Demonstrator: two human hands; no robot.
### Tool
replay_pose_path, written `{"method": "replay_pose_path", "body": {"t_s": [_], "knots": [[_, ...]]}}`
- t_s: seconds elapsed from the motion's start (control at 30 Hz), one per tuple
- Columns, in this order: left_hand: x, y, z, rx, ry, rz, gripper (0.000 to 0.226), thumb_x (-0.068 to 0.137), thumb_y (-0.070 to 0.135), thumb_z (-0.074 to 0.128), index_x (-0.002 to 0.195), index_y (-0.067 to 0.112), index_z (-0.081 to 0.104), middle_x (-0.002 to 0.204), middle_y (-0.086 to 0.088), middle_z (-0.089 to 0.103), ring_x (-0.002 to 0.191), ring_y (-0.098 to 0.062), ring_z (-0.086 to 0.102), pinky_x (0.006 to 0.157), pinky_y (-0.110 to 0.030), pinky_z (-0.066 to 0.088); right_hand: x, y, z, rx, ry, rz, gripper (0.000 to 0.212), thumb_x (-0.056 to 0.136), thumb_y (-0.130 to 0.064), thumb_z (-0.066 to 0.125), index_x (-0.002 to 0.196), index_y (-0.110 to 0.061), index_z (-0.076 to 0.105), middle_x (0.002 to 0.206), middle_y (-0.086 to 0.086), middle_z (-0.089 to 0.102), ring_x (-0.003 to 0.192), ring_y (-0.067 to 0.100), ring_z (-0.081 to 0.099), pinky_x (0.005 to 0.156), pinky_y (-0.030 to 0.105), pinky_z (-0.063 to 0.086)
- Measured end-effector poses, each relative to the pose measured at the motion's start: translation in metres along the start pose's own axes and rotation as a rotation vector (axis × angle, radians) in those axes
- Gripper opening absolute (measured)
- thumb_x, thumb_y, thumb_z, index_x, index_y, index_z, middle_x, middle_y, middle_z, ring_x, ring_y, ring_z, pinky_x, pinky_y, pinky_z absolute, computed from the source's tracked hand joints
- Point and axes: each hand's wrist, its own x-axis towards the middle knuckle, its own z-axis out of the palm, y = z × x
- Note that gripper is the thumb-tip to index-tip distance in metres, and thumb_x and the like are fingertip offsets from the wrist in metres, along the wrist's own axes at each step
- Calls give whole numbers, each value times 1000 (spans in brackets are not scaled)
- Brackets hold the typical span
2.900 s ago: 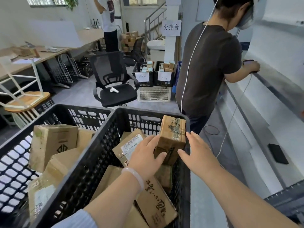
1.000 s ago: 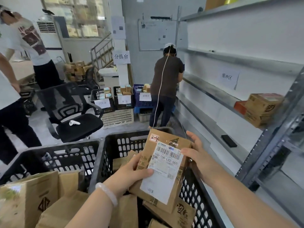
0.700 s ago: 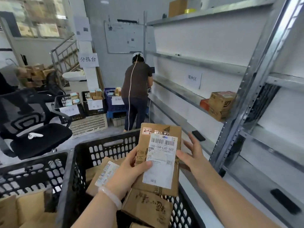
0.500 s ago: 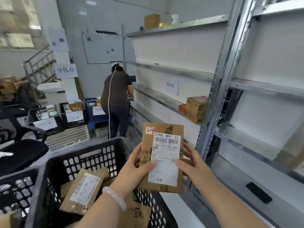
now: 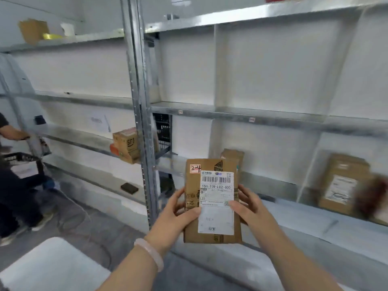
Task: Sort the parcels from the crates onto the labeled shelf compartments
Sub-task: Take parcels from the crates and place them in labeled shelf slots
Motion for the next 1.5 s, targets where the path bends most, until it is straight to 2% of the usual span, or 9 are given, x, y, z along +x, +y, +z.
{"method": "replay_pose_path", "body": {"t_s": [0.13, 0.4, 0.5, 0.63, 0.87, 1.03, 1.13, 1.3, 1.5], "knots": [[34, -22, 104, -13, -142, -31, 59, 84, 11, 75, 128, 39, 48, 109, 5, 73, 100, -15, 72, 87, -35, 59, -16, 10, -103, -31, 216, 9, 53, 88, -23, 69, 135, -33, 45, 134, -6, 56, 121, 16, 57, 102, 43, 48], [69, -39, 253, 0, -457, -111, 60, 85, 13, 75, 126, 44, 46, 121, 3, 63, 105, -18, 67, 67, -28, 59, -59, 26, -230, -19, 527, 36, 56, 87, -28, 70, 137, -33, 45, 129, -11, 58, 117, 6, 56, 99, 33, 49], [88, -46, 290, 4, -550, -127, 65, 83, 13, 76, 131, 43, 45, 122, 2, 63, 103, -16, 69, 67, -28, 59, -67, 31, -257, -8, 615, 36, 54, 86, -27, 71, 134, -33, 48, 127, -13, 60, 114, 2, 58, 90, 26, 52], [117, -58, 337, -36, -664, -160, 67, 80, 14, 79, 131, 43, 46, 126, 0, 62, 109, -21, 67, 77, -36, 61, -68, 29, -292, -46, 717, 57, 74, 69, -48, 79, 135, -35, 48, 132, -12, 58, 117, 3, 58, 101, 37, 50], [165, -66, 419, -48, -895, -116, 74, 78, 14, 80, 136, 44, 44, 126, 6, 63, 108, -13, 67, 81, -30, 59, -60, 21, -343, -154, 908, 53, 57, 87, -28, 72, 137, -37, 45, 129, -18, 59, 115, -2, 58, 93, 25, 52], [176, -73, 476, -46, -1016, -94, 71, 82, 15, 79, 136, 44, 42, 126, 9, 62, 110, -11, 64, 85, -29, 58, -76, 28, -374, -243, 1059, 97, 79, 76, -49, 76, 144, -36, 38, 135, -18, 53, 123, 2, 52, 107, 39, 44], [172, -78, 506, -52, -1058, -103, 70, 84, 11, 76, 134, 44, 40, 125, 11, 59, 108, -6, 62, 75, -22, 57, -90, 30, -394, -256, 1113, 101, 92, 63, -66, 75, 143, -40, 37, 136, -18, 52, 123, 3, 52, 107, 39, 44], [161, -91, 571, -19, -1129, -115, 73, 80, 14, 80, 135, 46, 44, 128, 6, 61, 115, -15, 63, 91, -36, 57, -117, 36, -450, -221, 1176, 96, 84, 72, -58, 74, 144, -40, 35, 137, -18, 51, 123, 4, 51, 106, 38, 44], [129, -107, 665, -39, -1148, -115, 70, 78, 15, 83, 127, 51, 47, 128, 6, 61, 117, -17, 61, 79, -27, 59, -147, 35, -546, -246, 1173, 109, 87, 67, -60, 78, 142, -37, 40, 128, -22, 58, 120, 2, 55, 107, 41, 44]]}}
